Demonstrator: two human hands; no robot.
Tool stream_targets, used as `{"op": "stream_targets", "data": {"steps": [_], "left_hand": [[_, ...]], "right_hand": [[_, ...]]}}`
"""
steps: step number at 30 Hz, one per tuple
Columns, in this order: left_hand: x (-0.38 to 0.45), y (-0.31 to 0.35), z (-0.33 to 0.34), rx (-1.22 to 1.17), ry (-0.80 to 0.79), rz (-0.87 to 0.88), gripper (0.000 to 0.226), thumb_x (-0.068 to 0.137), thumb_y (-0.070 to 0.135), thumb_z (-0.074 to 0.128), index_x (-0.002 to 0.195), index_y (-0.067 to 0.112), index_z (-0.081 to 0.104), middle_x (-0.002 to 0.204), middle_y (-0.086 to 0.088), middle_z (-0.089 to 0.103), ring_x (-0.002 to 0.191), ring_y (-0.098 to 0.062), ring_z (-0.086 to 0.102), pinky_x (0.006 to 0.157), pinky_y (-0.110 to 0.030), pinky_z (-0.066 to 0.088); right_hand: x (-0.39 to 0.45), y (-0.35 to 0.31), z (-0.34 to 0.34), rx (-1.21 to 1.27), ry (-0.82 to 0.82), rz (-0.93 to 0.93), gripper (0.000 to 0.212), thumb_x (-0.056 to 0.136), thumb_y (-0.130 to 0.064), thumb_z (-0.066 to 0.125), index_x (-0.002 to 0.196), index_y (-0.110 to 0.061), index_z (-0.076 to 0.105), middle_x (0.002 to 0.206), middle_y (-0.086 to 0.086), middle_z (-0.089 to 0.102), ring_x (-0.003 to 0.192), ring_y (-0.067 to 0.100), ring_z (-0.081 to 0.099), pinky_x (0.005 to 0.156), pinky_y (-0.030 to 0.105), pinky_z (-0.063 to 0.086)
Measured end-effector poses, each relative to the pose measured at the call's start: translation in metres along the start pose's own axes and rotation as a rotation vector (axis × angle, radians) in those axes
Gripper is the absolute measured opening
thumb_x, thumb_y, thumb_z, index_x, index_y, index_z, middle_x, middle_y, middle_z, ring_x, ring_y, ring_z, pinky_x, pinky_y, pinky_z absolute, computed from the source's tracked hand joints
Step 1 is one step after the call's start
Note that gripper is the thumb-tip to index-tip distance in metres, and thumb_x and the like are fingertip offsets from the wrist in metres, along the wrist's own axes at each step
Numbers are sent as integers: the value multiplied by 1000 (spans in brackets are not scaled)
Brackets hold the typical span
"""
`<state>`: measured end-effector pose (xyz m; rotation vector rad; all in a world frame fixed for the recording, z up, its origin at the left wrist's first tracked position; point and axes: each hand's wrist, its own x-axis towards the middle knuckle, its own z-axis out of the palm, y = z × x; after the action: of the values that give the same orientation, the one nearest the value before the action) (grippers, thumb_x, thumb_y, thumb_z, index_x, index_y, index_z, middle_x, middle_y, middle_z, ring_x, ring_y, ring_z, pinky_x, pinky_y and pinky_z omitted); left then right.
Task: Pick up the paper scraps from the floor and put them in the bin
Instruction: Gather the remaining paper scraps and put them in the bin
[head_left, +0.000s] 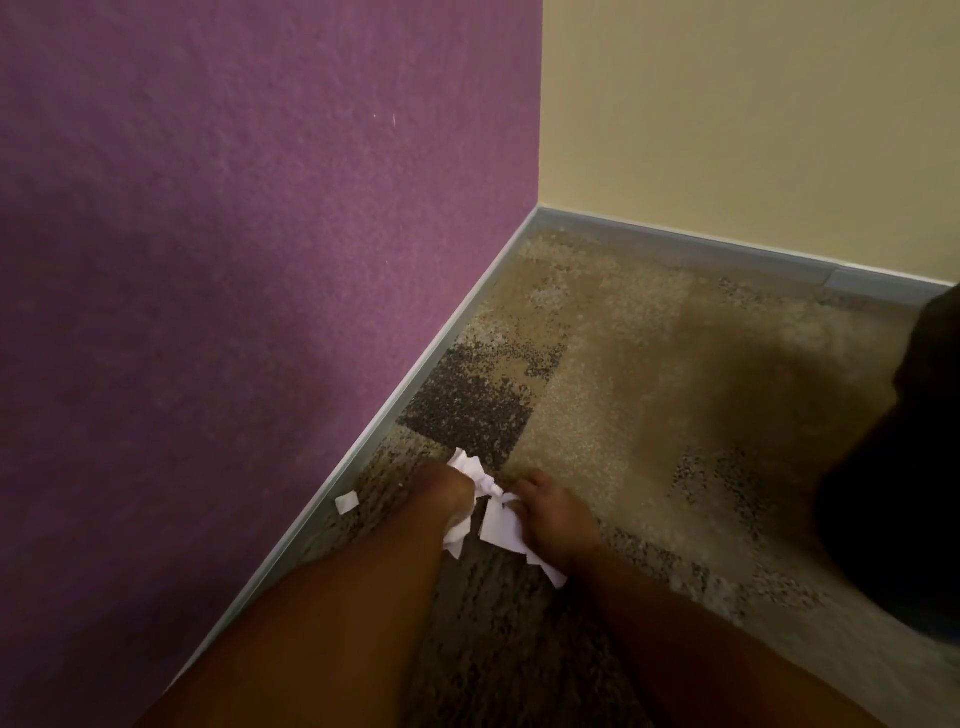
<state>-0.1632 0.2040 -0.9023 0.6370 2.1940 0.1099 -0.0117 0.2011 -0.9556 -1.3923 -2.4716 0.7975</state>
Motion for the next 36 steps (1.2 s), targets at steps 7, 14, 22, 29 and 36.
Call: {"op": "stream_targets", "data": {"steps": [7, 14, 22, 29, 36], "left_hand": [[-20, 32, -7, -260, -20, 116, 45, 100, 20, 49, 140, 0, 48, 111, -18, 66, 95, -28, 65, 67, -25, 50], [-37, 76, -13, -504, -138, 150, 51, 94, 9, 44, 144, 17, 46, 119, -18, 65, 95, -29, 65, 73, -34, 55], [-38, 127, 0, -695, -181, 295, 71, 82, 15, 40, 150, 33, 30, 106, -15, 72, 72, -27, 68, 61, -38, 57], [-101, 164, -6, -775, -216, 426, 56, 93, 12, 42, 148, 22, 40, 104, 4, 65, 90, -25, 71, 78, -37, 60], [-133, 200, 2, -753, -270, 564, 60, 93, 12, 38, 148, 35, 35, 137, -4, 60, 37, -15, 53, 40, -22, 44]], "right_hand": [[9, 13, -26, 323, 312, 267, 30, 85, -22, 52, 104, -16, 75, 100, 10, 70, 91, 27, 66, 82, 28, 47], [20, -3, -78, 594, 496, 486, 34, 95, -26, 57, 121, -5, 66, 116, 19, 68, 110, 33, 63, 86, 27, 43], [29, -12, -122, 830, 707, 575, 29, 92, -21, 59, 116, -7, 67, 115, 10, 69, 104, 24, 63, 92, 30, 48], [20, -11, -162, 906, 917, 593, 23, 93, -19, 57, 111, -15, 70, 110, 4, 71, 101, 19, 65, 93, 31, 51], [16, -6, -204, 927, 1041, 629, 28, 91, -22, 57, 113, -12, 69, 113, 7, 71, 105, 23, 65, 95, 38, 53]]}}
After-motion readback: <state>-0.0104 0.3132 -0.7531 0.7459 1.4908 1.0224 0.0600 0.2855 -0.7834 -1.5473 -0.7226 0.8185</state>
